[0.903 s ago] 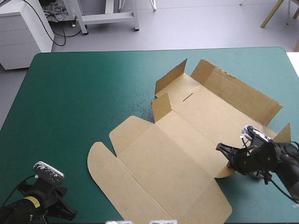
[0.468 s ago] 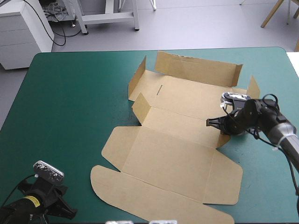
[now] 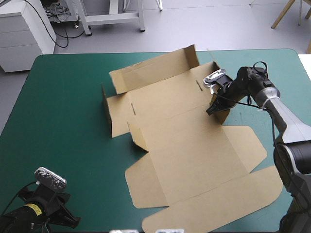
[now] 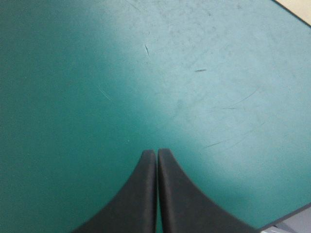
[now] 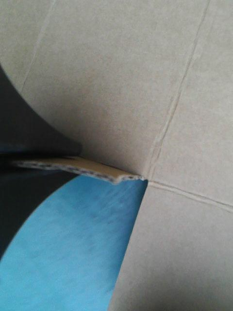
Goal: Fold the box
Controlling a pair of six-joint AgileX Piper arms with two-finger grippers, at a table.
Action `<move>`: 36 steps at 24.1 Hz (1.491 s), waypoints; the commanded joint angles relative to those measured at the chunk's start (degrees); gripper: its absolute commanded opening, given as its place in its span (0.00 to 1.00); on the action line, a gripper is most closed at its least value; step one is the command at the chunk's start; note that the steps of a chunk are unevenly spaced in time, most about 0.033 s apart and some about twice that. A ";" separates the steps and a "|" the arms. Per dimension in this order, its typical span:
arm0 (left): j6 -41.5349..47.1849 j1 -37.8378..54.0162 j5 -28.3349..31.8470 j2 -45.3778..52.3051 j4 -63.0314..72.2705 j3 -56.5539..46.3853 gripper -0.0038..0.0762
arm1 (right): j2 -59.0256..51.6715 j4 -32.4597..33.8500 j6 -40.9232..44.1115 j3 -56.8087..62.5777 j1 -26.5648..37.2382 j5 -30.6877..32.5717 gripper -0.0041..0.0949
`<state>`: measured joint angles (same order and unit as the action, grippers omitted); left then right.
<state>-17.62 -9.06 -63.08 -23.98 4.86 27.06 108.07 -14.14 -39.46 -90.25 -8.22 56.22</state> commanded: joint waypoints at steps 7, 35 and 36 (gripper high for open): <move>0.23 -0.47 2.54 -0.49 0.49 1.54 0.04 | 4.20 -8.88 -26.24 -14.48 -5.85 1.37 0.03; 1.21 -0.36 0.56 -0.23 5.33 19.83 0.04 | 5.45 5.57 -21.78 -17.32 -26.27 2.30 0.03; 1.21 -0.36 0.15 -0.23 4.83 19.82 0.04 | 5.68 4.85 -22.60 -17.32 -26.27 2.96 0.03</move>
<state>-17.05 -9.06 -64.40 -23.67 9.65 44.75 116.62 -7.04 -61.23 -105.70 -34.46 59.16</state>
